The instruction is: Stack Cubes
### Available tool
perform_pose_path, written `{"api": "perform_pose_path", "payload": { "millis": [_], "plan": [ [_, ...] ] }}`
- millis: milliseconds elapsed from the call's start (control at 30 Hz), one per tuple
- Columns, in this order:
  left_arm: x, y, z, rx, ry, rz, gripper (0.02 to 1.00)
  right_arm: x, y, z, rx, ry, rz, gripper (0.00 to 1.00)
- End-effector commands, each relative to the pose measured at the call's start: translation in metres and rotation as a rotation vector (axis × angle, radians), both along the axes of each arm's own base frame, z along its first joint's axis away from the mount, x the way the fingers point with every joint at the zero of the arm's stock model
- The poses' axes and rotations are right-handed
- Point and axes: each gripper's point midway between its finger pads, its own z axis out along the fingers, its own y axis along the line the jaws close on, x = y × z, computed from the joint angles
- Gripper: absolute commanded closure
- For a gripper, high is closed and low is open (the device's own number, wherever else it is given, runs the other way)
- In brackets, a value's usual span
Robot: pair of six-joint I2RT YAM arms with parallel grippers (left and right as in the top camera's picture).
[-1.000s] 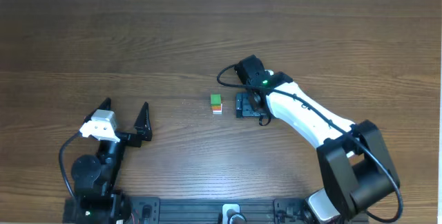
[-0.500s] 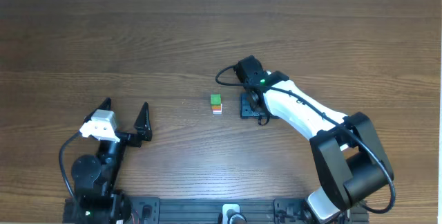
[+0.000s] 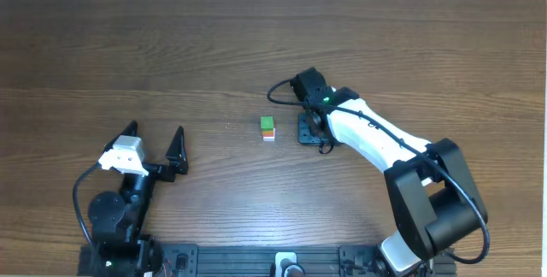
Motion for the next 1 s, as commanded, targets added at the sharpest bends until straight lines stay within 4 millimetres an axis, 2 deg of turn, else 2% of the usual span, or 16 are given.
{"api": "perform_pose_path", "payload": {
  "millis": [33,533,733,800,833,900,1000],
  "plan": [
    [0.000,0.000,-0.001,0.014,-0.004,-0.006,0.020,-0.005,-0.006,-0.008,-0.005,0.026,-0.014,0.625],
    [0.000,0.000,-0.001,0.014,-0.004,-0.005,0.018,-0.007,-0.006,-0.011,0.003,0.029,-0.016,0.792],
    [0.000,0.000,-0.001,0.014,-0.004,-0.005,0.020,-0.001,-0.002,-0.004,0.015,0.008,-0.015,0.829],
    [0.000,0.000,-0.001,0.014,-0.004,-0.005,0.018,0.005,0.001,0.008,0.025,-0.012,-0.014,0.831],
    [0.000,0.000,-0.001,0.014,-0.004,-0.005,0.018,0.009,0.003,0.020,0.033,-0.028,-0.012,0.836],
    [0.000,0.000,-0.001,0.014,-0.004,-0.005,0.018,0.021,0.012,0.067,0.048,-0.076,-0.003,0.860],
    [0.000,0.000,-0.001,0.014,-0.004,-0.005,0.018,0.027,0.023,0.110,0.050,-0.098,0.010,0.875]
  ]
}}
